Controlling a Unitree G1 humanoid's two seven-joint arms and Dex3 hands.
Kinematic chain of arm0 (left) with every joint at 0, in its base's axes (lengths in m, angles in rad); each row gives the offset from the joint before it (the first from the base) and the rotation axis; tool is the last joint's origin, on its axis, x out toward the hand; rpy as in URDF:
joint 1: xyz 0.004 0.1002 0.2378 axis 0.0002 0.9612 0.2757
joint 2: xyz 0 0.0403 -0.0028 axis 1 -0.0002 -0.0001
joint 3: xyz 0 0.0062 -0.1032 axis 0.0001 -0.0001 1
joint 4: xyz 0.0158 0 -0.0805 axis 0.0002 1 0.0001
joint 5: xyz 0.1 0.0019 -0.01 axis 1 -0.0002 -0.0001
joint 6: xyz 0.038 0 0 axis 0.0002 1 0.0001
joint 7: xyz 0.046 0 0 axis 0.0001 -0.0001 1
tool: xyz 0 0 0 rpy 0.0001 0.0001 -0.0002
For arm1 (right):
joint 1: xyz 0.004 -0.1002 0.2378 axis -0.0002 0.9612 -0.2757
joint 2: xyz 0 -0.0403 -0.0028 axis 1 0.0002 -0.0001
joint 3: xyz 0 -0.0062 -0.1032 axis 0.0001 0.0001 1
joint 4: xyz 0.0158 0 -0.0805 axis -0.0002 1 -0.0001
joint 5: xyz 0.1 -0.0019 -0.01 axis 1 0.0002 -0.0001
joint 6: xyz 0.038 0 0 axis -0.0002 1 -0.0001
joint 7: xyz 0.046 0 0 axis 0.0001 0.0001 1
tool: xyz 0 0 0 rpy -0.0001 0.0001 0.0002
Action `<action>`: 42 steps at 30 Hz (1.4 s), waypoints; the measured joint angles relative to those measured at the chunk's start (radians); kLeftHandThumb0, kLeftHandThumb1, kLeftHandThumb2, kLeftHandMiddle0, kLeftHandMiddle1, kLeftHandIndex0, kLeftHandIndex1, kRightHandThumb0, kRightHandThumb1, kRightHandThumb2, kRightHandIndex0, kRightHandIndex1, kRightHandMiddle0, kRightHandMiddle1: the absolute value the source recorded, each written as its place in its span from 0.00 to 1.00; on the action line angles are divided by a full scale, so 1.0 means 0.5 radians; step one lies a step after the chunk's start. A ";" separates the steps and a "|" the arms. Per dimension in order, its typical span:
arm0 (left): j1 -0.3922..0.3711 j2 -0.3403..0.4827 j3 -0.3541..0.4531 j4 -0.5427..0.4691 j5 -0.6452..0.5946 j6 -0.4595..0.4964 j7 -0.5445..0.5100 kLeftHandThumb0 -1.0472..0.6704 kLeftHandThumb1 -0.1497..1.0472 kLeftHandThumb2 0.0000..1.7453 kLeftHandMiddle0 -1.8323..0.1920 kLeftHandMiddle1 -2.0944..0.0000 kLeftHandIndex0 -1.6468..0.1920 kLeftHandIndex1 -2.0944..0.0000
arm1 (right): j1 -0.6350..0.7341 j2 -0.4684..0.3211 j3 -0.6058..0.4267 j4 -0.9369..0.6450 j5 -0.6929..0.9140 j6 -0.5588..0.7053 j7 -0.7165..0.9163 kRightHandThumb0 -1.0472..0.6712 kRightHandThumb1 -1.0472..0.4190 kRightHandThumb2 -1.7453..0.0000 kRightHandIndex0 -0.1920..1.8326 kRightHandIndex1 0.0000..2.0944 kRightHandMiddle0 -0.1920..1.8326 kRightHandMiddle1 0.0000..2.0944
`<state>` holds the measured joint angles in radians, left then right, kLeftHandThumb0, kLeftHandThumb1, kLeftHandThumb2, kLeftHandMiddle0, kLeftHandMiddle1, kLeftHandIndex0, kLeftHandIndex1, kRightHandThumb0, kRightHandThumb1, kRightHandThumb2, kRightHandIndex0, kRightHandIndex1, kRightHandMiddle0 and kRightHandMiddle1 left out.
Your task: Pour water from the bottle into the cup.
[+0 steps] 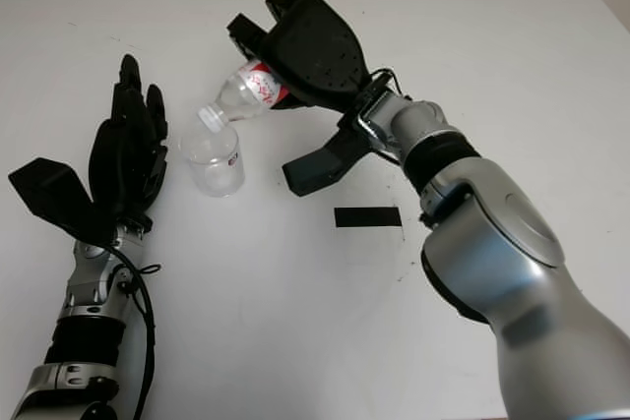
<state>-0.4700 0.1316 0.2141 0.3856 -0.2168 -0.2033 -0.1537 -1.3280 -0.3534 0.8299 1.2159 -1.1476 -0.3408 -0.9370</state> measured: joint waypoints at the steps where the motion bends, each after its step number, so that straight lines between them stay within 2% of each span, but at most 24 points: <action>1: 0.000 0.000 0.000 0.000 0.000 0.000 -0.002 0.13 1.00 0.41 1.00 1.00 1.00 1.00 | 0.000 0.000 0.000 0.000 0.000 0.000 -0.002 0.31 0.00 0.83 0.75 1.00 0.48 1.00; 5: 0.000 0.000 0.000 0.000 0.000 0.000 -0.008 0.13 1.00 0.40 1.00 1.00 1.00 1.00 | 0.000 0.000 -0.049 0.001 0.095 -0.054 0.051 0.32 0.00 0.82 0.74 1.00 0.48 1.00; 8: 0.001 -0.001 -0.001 -0.003 0.000 0.000 0.001 0.13 1.00 0.40 1.00 1.00 1.00 1.00 | 0.000 0.000 -0.148 -0.003 0.229 -0.112 0.144 0.32 0.00 0.81 0.73 1.00 0.52 1.00; 12: 0.005 -0.003 -0.003 -0.006 0.002 0.000 0.006 0.13 1.00 0.40 1.00 1.00 1.00 1.00 | 0.028 -0.002 -0.344 -0.037 0.479 -0.141 0.325 0.32 0.00 0.80 0.76 1.00 0.57 1.00; 18: 0.011 -0.003 -0.016 -0.017 0.002 0.003 0.003 0.13 1.00 0.40 1.00 1.00 1.00 1.00 | 0.158 -0.028 -0.588 -0.156 0.762 -0.164 0.547 0.33 0.00 0.82 0.78 1.00 0.58 1.00; 21: 0.013 -0.003 -0.017 -0.028 0.002 0.005 0.004 0.13 1.00 0.40 1.00 1.00 1.00 1.00 | 0.278 -0.035 -0.797 -0.270 1.030 -0.181 0.768 0.34 0.00 0.81 0.79 1.00 0.60 1.00; 25: 0.020 0.000 -0.018 -0.042 0.001 0.024 -0.006 0.12 1.00 0.41 1.00 1.00 1.00 1.00 | 0.534 -0.033 -1.102 -0.562 1.509 -0.173 1.235 0.38 0.00 0.79 0.78 1.00 0.63 1.00; 27: 0.026 0.000 -0.019 -0.046 0.001 0.030 -0.008 0.12 1.00 0.41 1.00 1.00 1.00 1.00 | 0.691 -0.029 -1.233 -0.793 1.740 -0.079 1.496 0.39 0.00 0.78 0.77 1.00 0.61 1.00; 29: 0.028 0.000 -0.019 -0.046 -0.001 0.030 -0.015 0.12 1.00 0.40 1.00 1.00 1.00 1.00 | 0.855 -0.029 -1.333 -1.055 1.921 0.050 1.681 0.38 0.00 0.78 0.68 1.00 0.53 1.00; 32: 0.028 0.000 -0.019 -0.046 -0.003 0.031 -0.028 0.12 1.00 0.40 1.00 1.00 1.00 1.00 | 1.099 -0.024 -1.477 -1.476 2.161 0.349 1.876 0.38 0.00 0.78 0.65 1.00 0.50 1.00; 38: 0.038 0.001 -0.020 -0.057 -0.003 0.046 -0.042 0.13 1.00 0.41 1.00 1.00 1.00 1.00 | 1.490 0.032 -1.692 -2.216 2.571 0.950 2.108 0.39 0.00 0.77 0.76 1.00 0.58 1.00; 42: 0.044 0.001 -0.022 -0.072 -0.003 0.046 -0.048 0.13 1.00 0.41 1.00 1.00 1.00 1.00 | 1.585 0.049 -1.760 -2.504 2.673 1.213 2.161 0.39 0.00 0.78 0.75 1.00 0.53 1.00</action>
<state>-0.4481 0.1318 0.2032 0.3497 -0.2182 -0.1804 -0.1778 -0.5356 -0.3290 -0.0501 -0.0360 0.1888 0.2659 0.1435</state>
